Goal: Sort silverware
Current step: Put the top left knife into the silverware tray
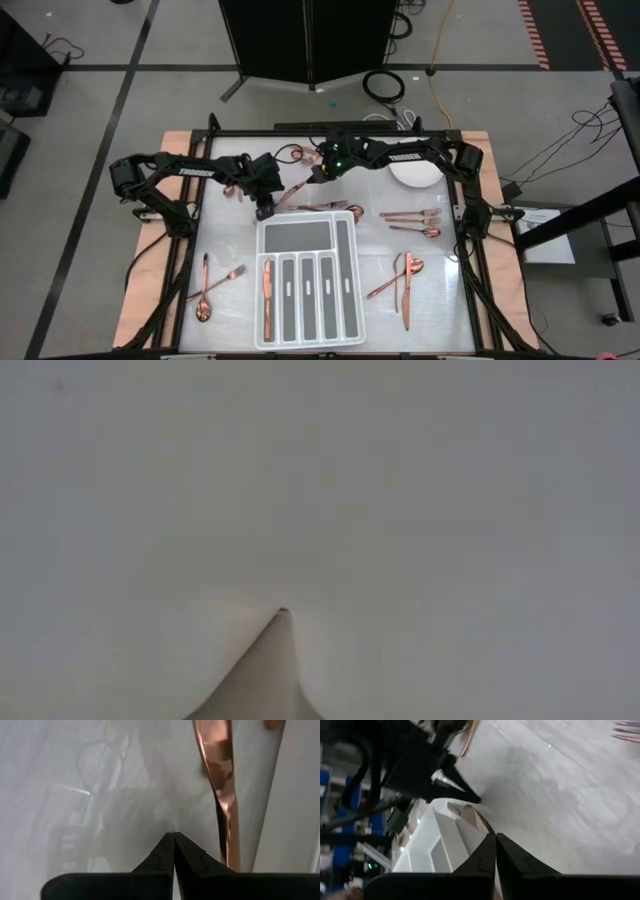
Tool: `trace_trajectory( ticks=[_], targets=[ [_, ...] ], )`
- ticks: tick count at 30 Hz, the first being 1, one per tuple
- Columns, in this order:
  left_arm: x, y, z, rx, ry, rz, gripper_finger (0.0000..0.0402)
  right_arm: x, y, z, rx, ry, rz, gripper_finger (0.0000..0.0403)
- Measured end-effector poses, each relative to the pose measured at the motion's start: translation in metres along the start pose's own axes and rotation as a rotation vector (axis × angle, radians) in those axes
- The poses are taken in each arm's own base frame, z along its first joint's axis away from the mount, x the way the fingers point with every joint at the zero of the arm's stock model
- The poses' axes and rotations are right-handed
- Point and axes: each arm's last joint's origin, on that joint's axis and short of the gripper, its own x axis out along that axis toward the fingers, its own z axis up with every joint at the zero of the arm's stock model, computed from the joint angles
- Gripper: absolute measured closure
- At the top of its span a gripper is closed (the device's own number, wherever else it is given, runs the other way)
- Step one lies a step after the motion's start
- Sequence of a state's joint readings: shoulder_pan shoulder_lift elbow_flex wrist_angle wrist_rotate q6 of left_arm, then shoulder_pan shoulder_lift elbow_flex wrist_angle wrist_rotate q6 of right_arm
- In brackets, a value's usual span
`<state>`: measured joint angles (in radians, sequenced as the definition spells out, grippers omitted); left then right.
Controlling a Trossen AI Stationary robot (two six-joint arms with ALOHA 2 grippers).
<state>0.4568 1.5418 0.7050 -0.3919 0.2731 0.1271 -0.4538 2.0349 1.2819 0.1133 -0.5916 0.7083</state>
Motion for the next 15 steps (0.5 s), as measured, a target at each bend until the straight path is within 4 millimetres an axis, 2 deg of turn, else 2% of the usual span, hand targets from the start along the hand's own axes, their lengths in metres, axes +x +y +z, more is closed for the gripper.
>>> trace_trajectory(
  ticks=[7,15],
  targets=[
    [-0.008,0.008,0.009,-0.042,-0.047,-0.048,0.0355,-0.011,0.013,0.004,-0.161,-0.017,0.031,0.0403],
    [-0.03,0.029,0.012,-0.157,-0.111,0.048,0.0331,-0.016,0.018,0.005,-0.215,-0.015,0.029,0.0403]
  ],
)
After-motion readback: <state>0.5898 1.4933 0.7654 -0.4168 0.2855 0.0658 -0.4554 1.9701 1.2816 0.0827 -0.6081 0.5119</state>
